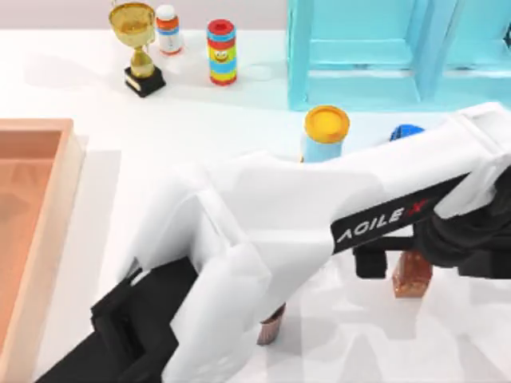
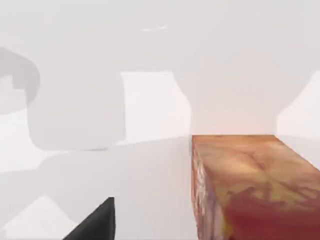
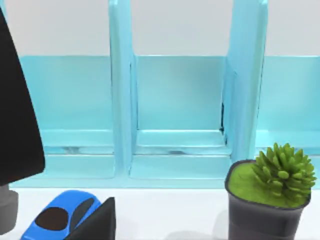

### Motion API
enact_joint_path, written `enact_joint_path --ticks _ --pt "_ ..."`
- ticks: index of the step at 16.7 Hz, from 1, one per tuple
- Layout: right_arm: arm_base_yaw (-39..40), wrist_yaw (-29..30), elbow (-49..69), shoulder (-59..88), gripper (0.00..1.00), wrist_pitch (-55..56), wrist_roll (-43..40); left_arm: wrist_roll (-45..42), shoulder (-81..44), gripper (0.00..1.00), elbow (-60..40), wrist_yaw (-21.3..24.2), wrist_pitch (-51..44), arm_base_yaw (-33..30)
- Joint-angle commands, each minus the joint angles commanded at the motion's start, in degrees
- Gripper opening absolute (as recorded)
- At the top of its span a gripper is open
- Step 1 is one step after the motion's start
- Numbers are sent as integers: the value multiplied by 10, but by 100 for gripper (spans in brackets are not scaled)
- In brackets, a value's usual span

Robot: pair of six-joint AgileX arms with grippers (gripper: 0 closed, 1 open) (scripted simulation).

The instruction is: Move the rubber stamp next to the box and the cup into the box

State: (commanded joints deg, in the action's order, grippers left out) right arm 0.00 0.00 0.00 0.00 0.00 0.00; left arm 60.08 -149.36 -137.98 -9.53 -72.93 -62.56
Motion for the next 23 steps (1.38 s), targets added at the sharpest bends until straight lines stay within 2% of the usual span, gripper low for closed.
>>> enact_joint_path --ticks 4,8,21,23 --pt "0 0 0 0 100 0 0 -4 -3 100 56 0 60 4" --pt "0 0 0 0 100 0 0 -5 -3 100 60 1 63 5" --pt "0 0 0 0 100 0 0 -5 -3 2 60 1 63 5" --pt "0 0 0 0 100 0 0 -5 -3 0 60 1 63 5"
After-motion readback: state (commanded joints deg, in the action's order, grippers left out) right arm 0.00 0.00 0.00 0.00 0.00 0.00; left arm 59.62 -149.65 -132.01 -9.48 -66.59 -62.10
